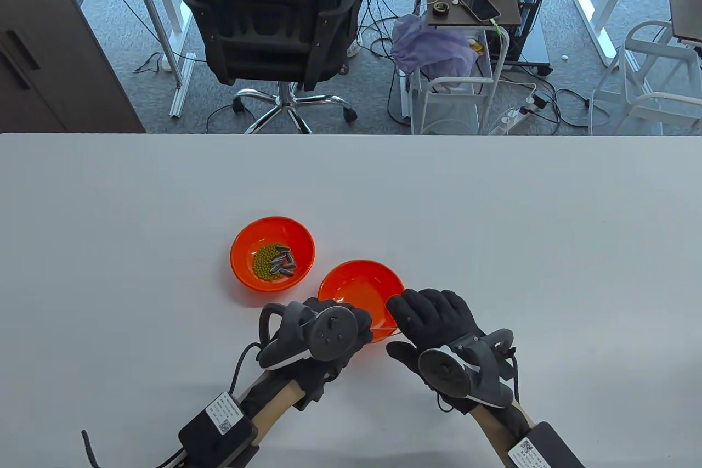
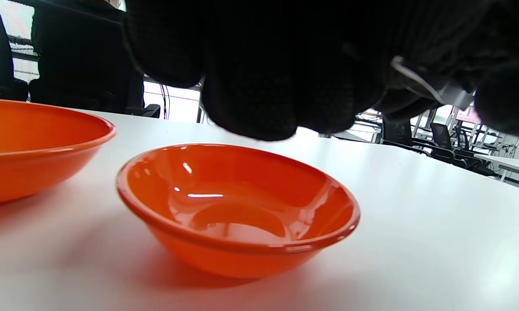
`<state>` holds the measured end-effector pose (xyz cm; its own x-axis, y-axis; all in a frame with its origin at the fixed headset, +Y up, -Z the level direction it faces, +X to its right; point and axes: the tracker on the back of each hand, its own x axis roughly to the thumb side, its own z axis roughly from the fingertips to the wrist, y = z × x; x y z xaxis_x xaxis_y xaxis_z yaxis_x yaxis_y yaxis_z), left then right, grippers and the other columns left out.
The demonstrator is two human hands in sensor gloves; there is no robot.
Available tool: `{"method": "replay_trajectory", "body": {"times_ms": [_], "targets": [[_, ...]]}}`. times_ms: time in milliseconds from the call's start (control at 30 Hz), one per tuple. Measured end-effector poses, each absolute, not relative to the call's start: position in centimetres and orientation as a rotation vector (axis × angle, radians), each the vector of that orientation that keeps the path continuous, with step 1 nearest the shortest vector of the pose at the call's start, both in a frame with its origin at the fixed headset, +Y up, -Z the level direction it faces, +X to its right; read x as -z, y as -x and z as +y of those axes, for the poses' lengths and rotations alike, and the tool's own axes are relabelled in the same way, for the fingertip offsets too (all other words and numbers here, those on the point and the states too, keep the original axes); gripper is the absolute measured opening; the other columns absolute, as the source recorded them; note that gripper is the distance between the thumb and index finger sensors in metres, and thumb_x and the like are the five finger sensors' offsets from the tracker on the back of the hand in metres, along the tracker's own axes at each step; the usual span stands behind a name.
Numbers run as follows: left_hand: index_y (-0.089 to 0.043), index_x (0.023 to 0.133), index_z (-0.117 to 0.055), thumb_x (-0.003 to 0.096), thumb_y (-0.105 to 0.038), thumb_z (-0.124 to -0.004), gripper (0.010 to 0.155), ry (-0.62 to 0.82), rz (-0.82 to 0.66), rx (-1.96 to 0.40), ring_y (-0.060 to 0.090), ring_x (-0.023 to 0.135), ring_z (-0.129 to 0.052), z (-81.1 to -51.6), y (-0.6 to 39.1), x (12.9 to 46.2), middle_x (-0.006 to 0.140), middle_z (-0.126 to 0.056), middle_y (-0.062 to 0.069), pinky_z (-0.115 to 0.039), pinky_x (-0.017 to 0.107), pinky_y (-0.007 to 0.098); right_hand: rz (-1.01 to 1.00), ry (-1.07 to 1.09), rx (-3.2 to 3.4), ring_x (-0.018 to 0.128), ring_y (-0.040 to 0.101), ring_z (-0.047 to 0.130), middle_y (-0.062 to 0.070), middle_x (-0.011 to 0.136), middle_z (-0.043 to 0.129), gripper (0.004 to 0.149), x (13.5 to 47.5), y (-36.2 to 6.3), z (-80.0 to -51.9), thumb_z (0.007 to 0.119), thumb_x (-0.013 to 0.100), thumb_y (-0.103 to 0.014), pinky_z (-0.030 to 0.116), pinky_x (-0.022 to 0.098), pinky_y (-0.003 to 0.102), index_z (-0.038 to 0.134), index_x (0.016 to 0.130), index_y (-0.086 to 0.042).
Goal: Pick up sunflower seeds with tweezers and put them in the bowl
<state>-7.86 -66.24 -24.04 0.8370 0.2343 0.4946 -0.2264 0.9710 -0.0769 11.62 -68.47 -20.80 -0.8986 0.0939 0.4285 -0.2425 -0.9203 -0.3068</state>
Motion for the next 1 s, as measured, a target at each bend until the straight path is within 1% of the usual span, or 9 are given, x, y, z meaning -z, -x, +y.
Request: {"method": "replay_trajectory", "body": {"times_ms": [100, 200, 267, 500, 633, 767, 800, 900, 1000], "targets": [[-0.025, 0.073, -0.097, 0.0437, -0.043, -0.086, 0.037, 0.045, -0.539, -0.299, 0.023, 0.041, -0.107, -66.2, 7.2, 24.3, 0.055, -0.106, 0.0, -0.087, 0.055, 0.047, -0.523, -0.615, -2.836, 0.064, 0.02, 0.1, -0.008, 0.077, 0.098, 0.065, 20.8, -11.5, -68.6, 0.076, 0.029, -0.063, 0.078, 0.062, 0.043, 0.082, 0.088, -0.036], [-0.024, 0.072, -0.097, 0.0436, -0.043, -0.086, 0.036, 0.066, -0.548, -0.346, 0.023, 0.041, -0.107, -66.3, 6.7, 24.8, 0.055, -0.106, 0.001, -0.087, 0.055, 0.047, -0.534, -0.615, -2.822, 0.045, 0.017, 0.1, -0.008, 0.061, 0.101, 0.062, 20.9, -11.4, -68.6, 0.076, 0.029, -0.062, 0.083, 0.054, 0.039, 0.088, 0.082, -0.032], [-0.024, 0.073, -0.097, 0.0438, -0.043, -0.085, 0.036, 0.113, -0.555, -0.353, 0.023, 0.041, -0.107, -66.5, 6.5, 25.1, 0.055, -0.106, 0.0, -0.086, 0.055, 0.047, -0.535, -0.621, -2.807, 0.038, 0.016, 0.098, -0.009, 0.054, 0.101, 0.061, 20.9, -11.5, -68.6, 0.075, 0.029, -0.062, 0.084, 0.05, 0.038, 0.091, 0.078, -0.029], [-0.025, 0.076, -0.095, 0.0453, -0.047, -0.081, 0.04, 0.178, -0.518, -0.489, 0.024, 0.045, -0.106, -67.1, 7.1, 25.7, 0.06, -0.105, 0.001, -0.085, 0.056, 0.048, -0.549, -0.58, -2.797, 0.029, 0.015, 0.094, -0.009, 0.044, 0.099, 0.057, 21.2, -12.3, -68.6, 0.072, 0.029, -0.062, 0.084, 0.045, 0.037, 0.094, 0.072, -0.031], [-0.026, 0.085, -0.089, 0.0453, -0.049, -0.078, 0.047, 0.006, -0.373, -0.423, 0.024, 0.056, -0.106, -66.6, 9.4, 26.4, 0.071, -0.103, 0.001, -0.084, 0.056, 0.048, -0.531, -0.445, -2.848, 0.029, 0.015, 0.094, -0.009, 0.045, 0.099, 0.058, 22.1, -13.6, -68.7, 0.071, 0.03, -0.063, 0.084, 0.045, 0.037, 0.093, 0.074, -0.033], [-0.024, 0.093, -0.081, 0.0451, -0.049, -0.078, 0.054, -0.189, -0.078, -0.37, 0.029, 0.072, -0.1, -66.5, 14.0, 28.5, 0.085, -0.094, 0.006, -0.081, 0.058, 0.05, -0.484, -0.272, -2.832, 0.03, 0.016, 0.094, -0.008, 0.046, 0.099, 0.059, 23.3, -16.0, -69.1, 0.069, 0.031, -0.062, 0.084, 0.046, 0.038, 0.092, 0.076, -0.032], [-0.024, 0.097, -0.076, 0.0452, -0.049, -0.078, 0.057, -0.183, -0.025, -0.349, 0.032, 0.078, -0.096, -66.6, 14.8, 29.1, 0.092, -0.089, 0.008, -0.079, 0.06, 0.051, -0.472, -0.24, -2.827, 0.03, 0.016, 0.094, -0.008, 0.046, 0.099, 0.059, 23.5, -16.5, -69.2, 0.069, 0.031, -0.062, 0.084, 0.046, 0.038, 0.092, 0.076, -0.032], [-0.021, 0.109, -0.052, 0.0473, -0.053, -0.075, 0.073, 0.026, 0.16, -0.24, 0.042, 0.101, -0.069, -68.2, 18.0, 31.6, 0.113, -0.056, 0.017, -0.063, 0.072, 0.06, -0.427, -0.146, -2.836, 0.03, 0.016, 0.094, -0.008, 0.047, 0.099, 0.057, 24.2, -17.8, -69.6, 0.068, 0.032, -0.061, 0.083, 0.046, 0.038, 0.092, 0.076, -0.034], [-0.022, 0.111, -0.041, 0.0478, -0.056, -0.075, 0.08, 0.137, 0.295, -0.242, 0.045, 0.102, -0.067, -70.2, 20.7, 33.3, 0.117, -0.046, 0.017, -0.062, 0.072, 0.062, -0.368, -0.072, -2.859, 0.033, 0.016, 0.094, -0.008, 0.05, 0.098, 0.058, 24.8, -18.7, -70.1, 0.068, 0.033, -0.06, 0.082, 0.048, 0.039, 0.09, 0.079, -0.033]]}}
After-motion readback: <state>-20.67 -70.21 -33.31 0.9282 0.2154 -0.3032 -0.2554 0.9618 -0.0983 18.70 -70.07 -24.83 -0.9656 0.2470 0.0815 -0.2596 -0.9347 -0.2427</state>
